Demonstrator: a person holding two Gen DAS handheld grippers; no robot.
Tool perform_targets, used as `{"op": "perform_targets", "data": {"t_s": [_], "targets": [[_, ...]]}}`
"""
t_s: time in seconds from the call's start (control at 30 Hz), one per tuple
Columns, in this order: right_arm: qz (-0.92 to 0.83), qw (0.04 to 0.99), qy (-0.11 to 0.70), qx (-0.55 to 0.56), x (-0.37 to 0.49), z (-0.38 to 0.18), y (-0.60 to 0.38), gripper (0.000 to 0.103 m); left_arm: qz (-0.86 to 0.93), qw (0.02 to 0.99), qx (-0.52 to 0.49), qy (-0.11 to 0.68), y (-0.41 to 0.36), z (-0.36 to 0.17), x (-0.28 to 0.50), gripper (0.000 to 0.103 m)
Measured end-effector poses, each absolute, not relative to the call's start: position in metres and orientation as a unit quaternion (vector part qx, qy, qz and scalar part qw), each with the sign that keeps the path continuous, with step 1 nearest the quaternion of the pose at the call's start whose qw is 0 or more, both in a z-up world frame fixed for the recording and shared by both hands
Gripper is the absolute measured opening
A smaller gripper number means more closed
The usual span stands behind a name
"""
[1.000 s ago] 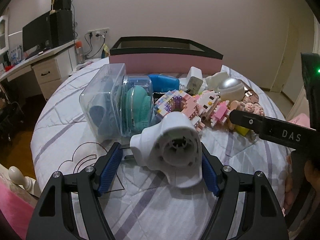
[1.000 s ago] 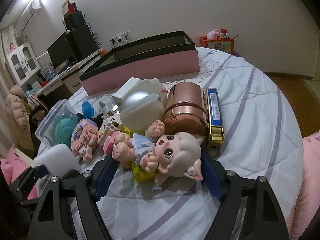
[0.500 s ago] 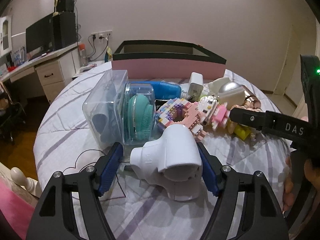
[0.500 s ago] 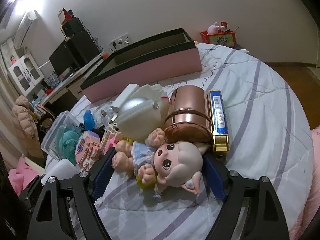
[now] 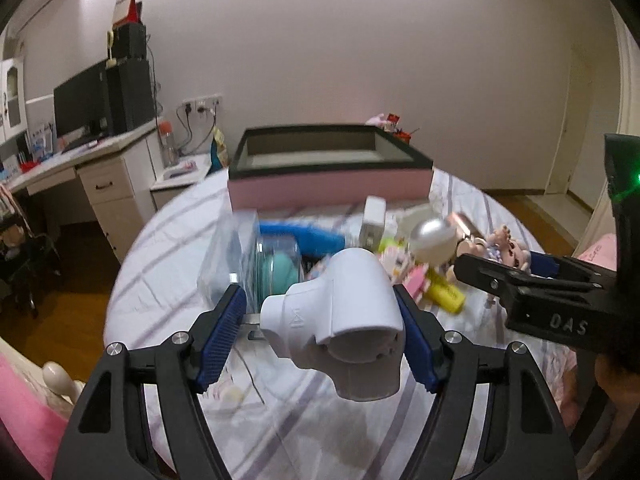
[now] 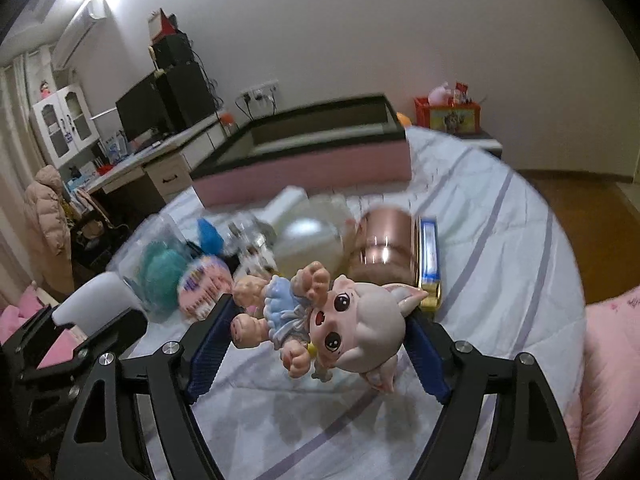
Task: Organize rigid objects
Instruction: 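Close the left gripper on the white object while the right gripper grasps the pig doll, then carry both items over the pink box and release them inside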
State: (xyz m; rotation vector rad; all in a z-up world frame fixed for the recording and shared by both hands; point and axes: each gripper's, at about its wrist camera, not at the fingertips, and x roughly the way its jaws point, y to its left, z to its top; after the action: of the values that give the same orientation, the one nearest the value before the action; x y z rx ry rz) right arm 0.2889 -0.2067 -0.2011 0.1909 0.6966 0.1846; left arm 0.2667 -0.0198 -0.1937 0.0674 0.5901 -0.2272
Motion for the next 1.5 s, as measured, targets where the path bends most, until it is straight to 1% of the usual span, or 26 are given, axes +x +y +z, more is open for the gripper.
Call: {"op": "perform_targets", "data": {"t_s": [0.2,0.33,0.47,0.53,0.63,0.77,0.9,1.0,1.1,1.23,1.3,1.37,1.43,1.47,1.5], "targets": [[0.103,0.94,0.314,0.079,0.296,-0.169,-0.207,0.081,-0.127,0.953,0.042,0.273,-0.028,-0.163,0.286,0.074],[0.107,0.947,0.297,0.057,0.318,-0.143,-0.205,0.08,-0.119,0.956,0.062,0.259,-0.034,-0.139,0.316,0.074],[0.114,0.947,0.296,0.052,0.354,-0.128,-0.206,0.08,-0.117,0.957,0.062,0.258,-0.033,-0.122,0.36,0.074],[0.119,0.944,0.303,0.054,0.38,-0.125,-0.204,0.08,-0.117,0.953,0.059,0.273,-0.032,-0.12,0.393,0.074],[0.117,0.939,0.32,0.049,0.421,-0.123,-0.202,0.08,-0.115,0.945,0.057,0.301,-0.03,-0.121,0.439,0.074],[0.126,0.925,0.354,0.046,0.476,-0.131,-0.195,0.08,-0.091,0.933,0.086,0.336,-0.034,-0.13,0.494,0.074],[0.127,0.909,0.393,0.055,0.519,-0.152,-0.194,0.08,-0.08,0.913,0.094,0.389,-0.033,-0.154,0.544,0.074],[0.118,0.894,0.429,0.053,0.546,-0.175,-0.189,0.081,-0.07,0.897,0.11,0.422,-0.036,-0.176,0.565,0.074],[0.114,0.884,0.451,0.053,0.561,-0.192,-0.188,0.081,-0.06,0.89,0.117,0.437,-0.036,-0.191,0.573,0.074],[0.11,0.876,0.464,0.066,0.57,-0.203,-0.19,0.081,-0.066,0.886,0.11,0.445,-0.034,-0.196,0.576,0.075],[0.109,0.873,0.469,0.073,0.575,-0.205,-0.194,0.082,-0.066,0.89,0.112,0.437,-0.033,-0.192,0.573,0.077],[0.107,0.881,0.454,0.077,0.569,-0.199,-0.197,0.082,-0.054,0.896,0.115,0.426,-0.033,-0.186,0.569,0.083],[0.109,0.887,0.441,0.086,0.565,-0.19,-0.2,0.086,-0.054,0.902,0.112,0.414,-0.029,-0.177,0.565,0.085],[0.106,0.891,0.433,0.083,0.561,-0.184,-0.2,0.089,-0.057,0.905,0.108,0.407,-0.025,-0.171,0.56,0.087],[0.105,0.897,0.423,0.075,0.555,-0.176,-0.199,0.09,-0.059,0.91,0.099,0.398,-0.021,-0.161,0.552,0.089]]}}
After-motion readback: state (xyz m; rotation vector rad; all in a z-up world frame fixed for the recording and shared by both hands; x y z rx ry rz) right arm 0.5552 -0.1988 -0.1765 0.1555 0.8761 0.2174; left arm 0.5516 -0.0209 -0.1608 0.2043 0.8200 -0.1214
